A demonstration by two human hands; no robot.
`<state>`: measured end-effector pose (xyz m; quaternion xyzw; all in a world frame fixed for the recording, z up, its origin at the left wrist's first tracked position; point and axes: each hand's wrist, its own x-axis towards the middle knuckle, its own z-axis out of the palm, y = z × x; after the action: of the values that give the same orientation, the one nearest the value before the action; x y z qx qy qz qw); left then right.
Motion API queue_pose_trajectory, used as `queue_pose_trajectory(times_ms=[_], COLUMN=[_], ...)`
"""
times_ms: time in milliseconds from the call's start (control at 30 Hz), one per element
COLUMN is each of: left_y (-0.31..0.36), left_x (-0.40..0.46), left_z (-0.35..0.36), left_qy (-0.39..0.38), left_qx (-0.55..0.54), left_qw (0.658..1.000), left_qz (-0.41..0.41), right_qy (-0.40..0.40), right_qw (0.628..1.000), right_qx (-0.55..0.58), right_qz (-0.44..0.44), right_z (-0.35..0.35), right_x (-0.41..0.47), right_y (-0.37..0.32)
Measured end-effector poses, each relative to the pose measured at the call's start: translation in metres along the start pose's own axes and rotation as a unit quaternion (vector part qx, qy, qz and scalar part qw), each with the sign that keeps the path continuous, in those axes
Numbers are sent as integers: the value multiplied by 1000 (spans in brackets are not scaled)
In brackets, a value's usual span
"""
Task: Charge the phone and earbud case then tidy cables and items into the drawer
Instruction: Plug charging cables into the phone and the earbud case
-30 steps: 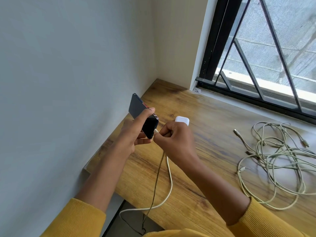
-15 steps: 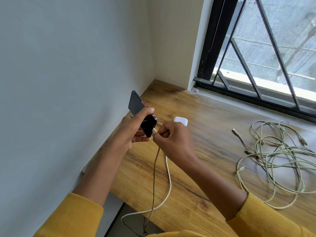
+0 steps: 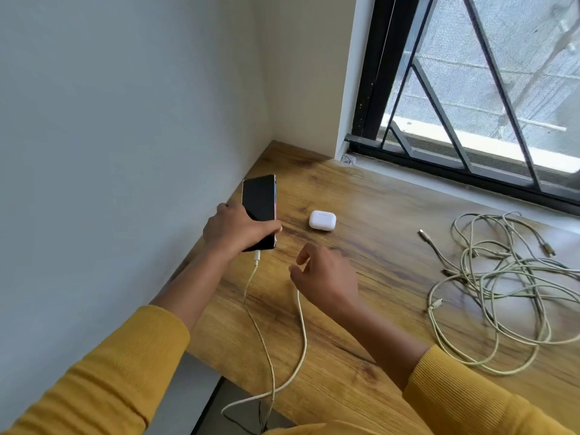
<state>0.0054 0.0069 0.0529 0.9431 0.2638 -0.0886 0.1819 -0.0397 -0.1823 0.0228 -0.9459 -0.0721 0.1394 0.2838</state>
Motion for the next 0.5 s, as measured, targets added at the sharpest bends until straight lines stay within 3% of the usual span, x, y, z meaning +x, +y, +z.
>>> queue_pose_trajectory(times_ms=[200,500], left_y=[-2,2], left_x=[9,6], left_z=[22,37], left_qy=[0,-8], left_qx=[105,135], left_qw=[994,991], left_qz=[21,12], right_qy=[-68,-75], right_qw=[990,991], right_qx=[-125,-91], right_qz=[19,58], right_z=[12,19], right_x=[10,17], right_y=[2,9])
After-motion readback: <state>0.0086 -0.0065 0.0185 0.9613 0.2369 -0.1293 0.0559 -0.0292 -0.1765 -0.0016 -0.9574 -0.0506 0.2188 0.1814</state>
